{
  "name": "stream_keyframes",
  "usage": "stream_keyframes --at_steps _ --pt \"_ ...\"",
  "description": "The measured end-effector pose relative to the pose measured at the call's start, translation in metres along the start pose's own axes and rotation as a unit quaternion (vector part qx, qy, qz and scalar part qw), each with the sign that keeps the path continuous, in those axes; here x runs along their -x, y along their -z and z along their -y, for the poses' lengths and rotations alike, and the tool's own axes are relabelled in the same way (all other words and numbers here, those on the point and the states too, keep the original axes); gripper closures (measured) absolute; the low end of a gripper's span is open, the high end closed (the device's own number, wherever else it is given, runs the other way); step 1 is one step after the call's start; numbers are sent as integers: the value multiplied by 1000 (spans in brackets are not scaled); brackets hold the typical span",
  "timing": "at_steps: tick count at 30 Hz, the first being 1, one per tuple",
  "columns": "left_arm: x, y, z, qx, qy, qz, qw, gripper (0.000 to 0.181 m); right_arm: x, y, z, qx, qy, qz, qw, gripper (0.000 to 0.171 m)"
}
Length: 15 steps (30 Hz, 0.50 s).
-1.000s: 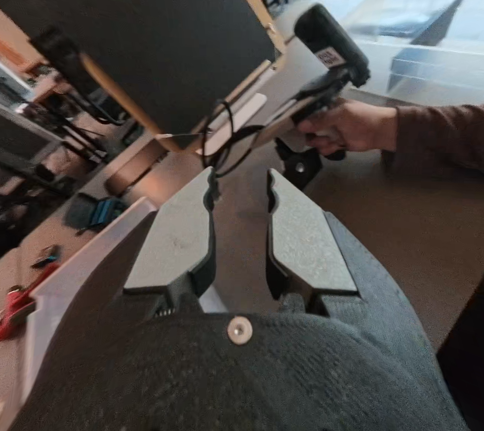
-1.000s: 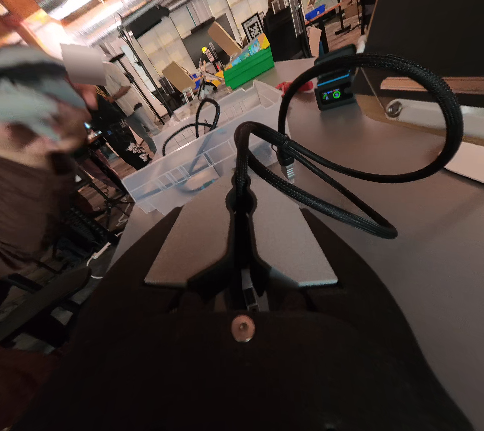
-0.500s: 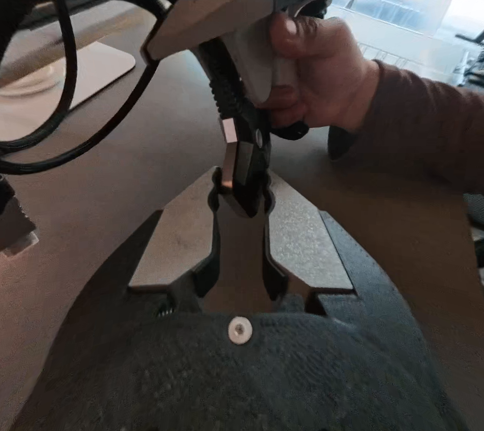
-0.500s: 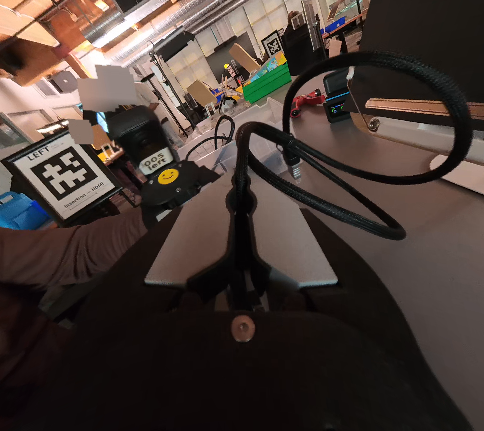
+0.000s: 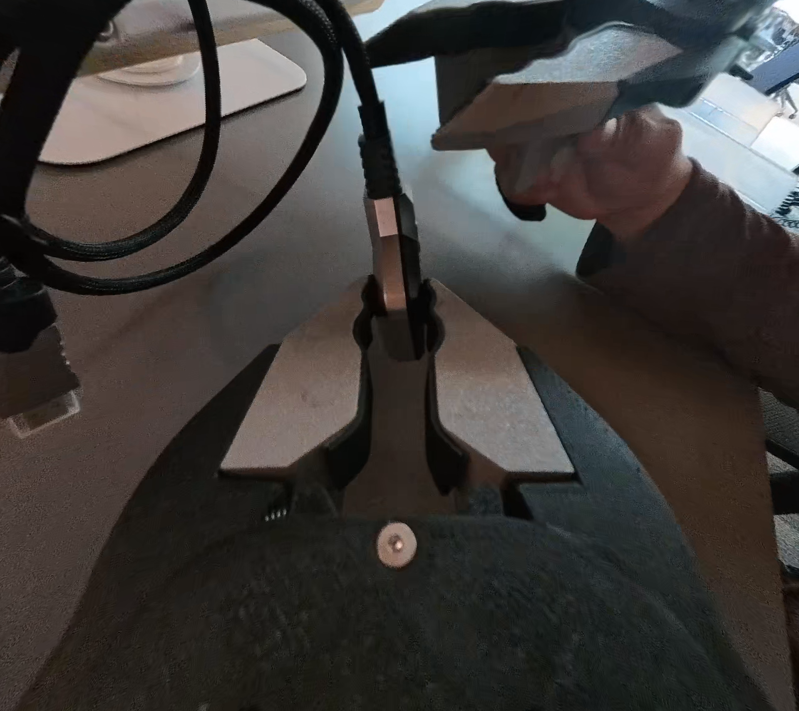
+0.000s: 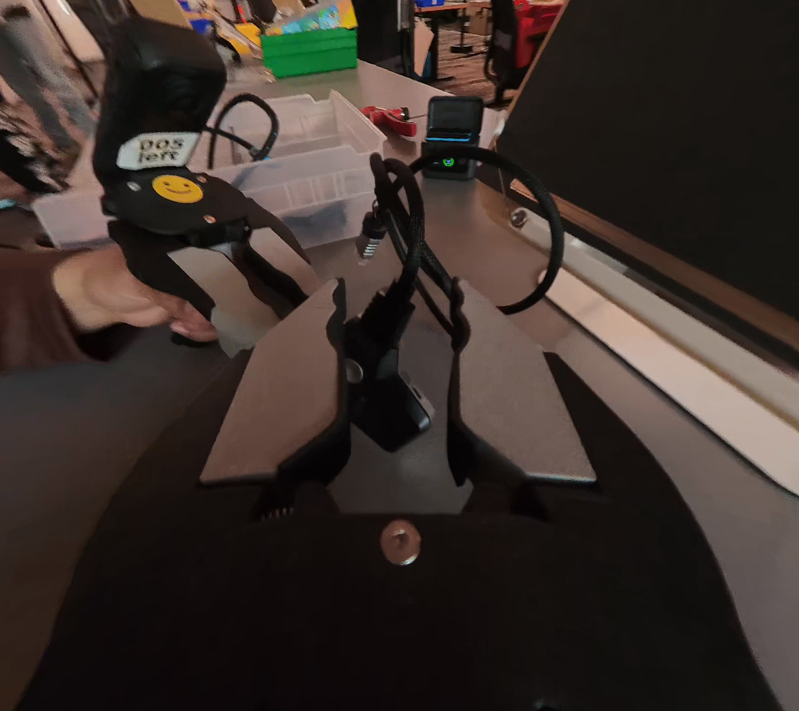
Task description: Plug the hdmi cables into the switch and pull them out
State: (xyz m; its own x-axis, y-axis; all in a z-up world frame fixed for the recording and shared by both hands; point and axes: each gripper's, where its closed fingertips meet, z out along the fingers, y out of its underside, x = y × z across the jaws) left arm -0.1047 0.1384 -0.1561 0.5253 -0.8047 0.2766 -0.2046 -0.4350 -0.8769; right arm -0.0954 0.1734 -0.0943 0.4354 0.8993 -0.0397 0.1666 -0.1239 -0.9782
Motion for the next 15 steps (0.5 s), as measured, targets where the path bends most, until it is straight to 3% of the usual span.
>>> stream_keyframes --at_steps 7,15 --pt "1 9 9 -21 6 -4 1000 162 13 4 -23 84 144 -28 986 112" --pt "-1 14 13 -35 54 -49 997 162 20 -10 -52 159 234 -59 957 102"
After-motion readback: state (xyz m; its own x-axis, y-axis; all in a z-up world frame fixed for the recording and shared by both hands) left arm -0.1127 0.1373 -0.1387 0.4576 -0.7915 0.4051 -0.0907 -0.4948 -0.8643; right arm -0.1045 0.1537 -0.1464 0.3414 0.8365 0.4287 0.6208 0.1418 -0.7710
